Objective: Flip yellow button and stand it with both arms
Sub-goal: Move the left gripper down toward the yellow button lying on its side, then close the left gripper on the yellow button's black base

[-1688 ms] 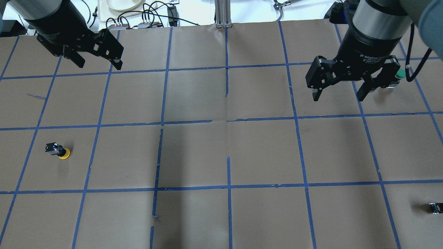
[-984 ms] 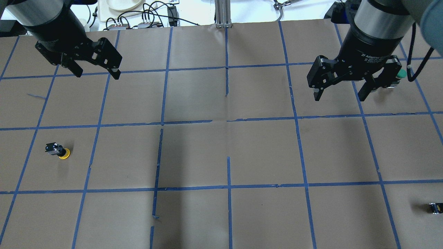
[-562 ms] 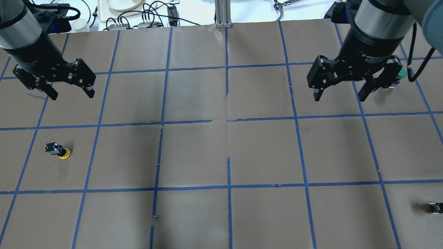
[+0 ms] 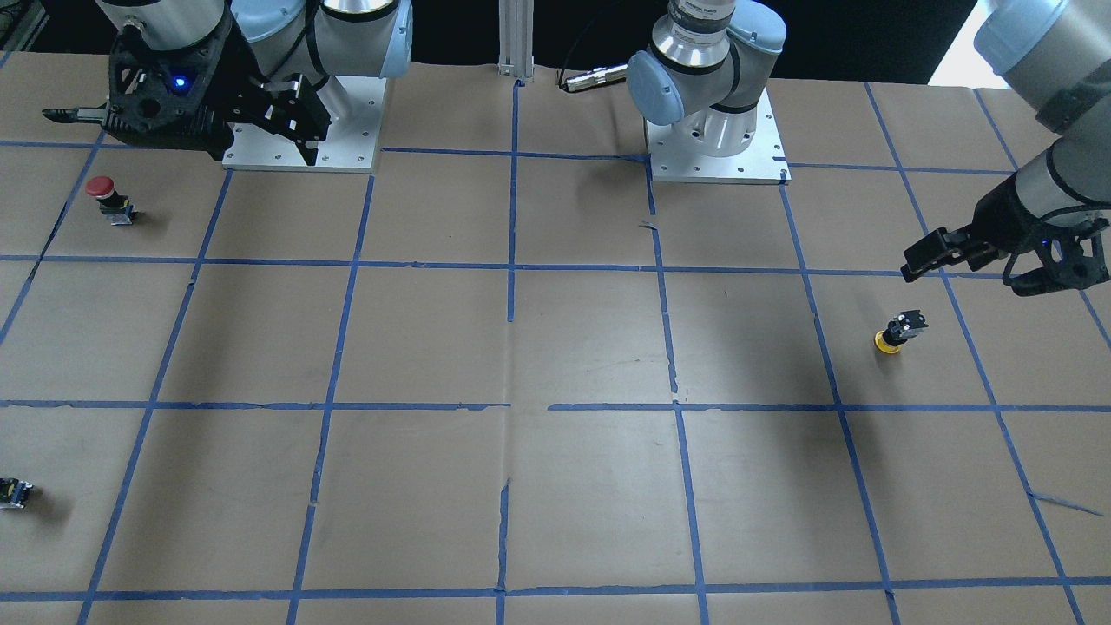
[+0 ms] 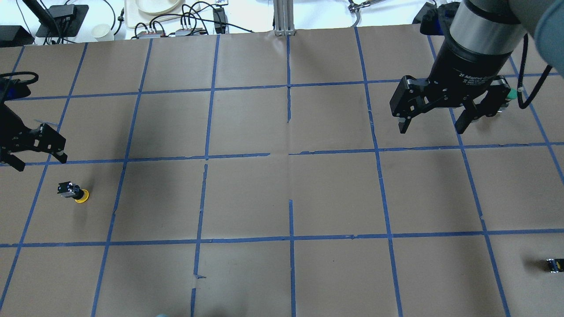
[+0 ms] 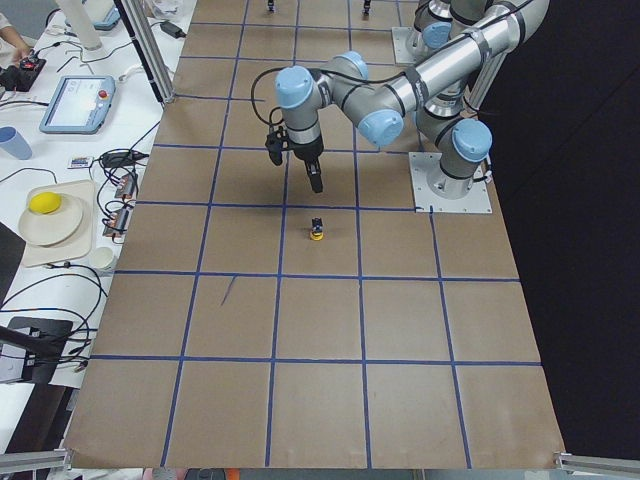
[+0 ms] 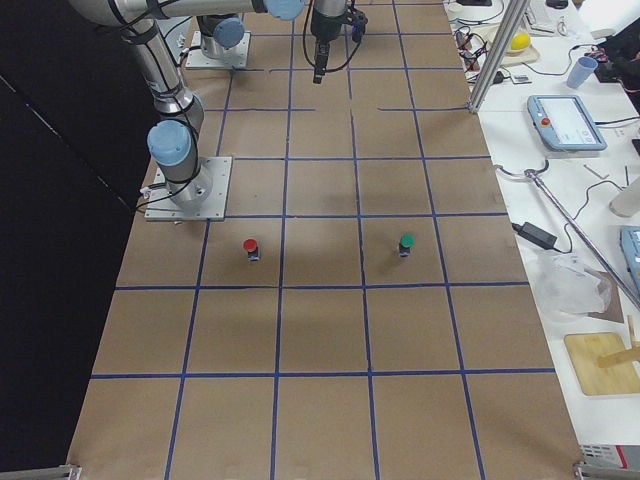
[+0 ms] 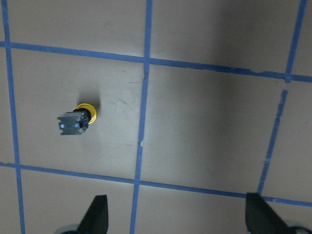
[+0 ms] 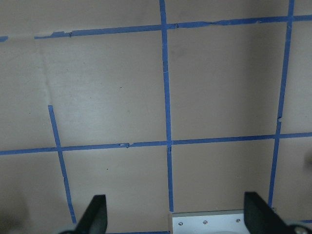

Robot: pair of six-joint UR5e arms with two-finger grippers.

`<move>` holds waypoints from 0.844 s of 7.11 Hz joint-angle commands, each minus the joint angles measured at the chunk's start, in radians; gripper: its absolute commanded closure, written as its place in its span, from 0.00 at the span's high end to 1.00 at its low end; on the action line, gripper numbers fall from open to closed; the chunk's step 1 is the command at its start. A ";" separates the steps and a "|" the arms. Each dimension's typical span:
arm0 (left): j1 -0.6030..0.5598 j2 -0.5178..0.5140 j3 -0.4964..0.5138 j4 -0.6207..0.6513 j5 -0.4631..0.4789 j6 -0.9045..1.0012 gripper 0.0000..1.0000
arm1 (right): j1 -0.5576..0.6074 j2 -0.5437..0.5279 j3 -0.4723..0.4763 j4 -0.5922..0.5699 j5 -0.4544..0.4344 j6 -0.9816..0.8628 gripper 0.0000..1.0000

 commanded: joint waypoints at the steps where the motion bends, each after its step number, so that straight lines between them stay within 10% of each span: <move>1: 0.057 -0.074 -0.163 0.343 0.000 0.114 0.99 | -0.002 0.006 0.001 -0.004 0.000 -0.007 1.00; 6: 0.123 -0.148 -0.194 0.382 -0.075 0.218 0.96 | -0.005 0.008 0.028 -0.021 0.000 -0.016 1.00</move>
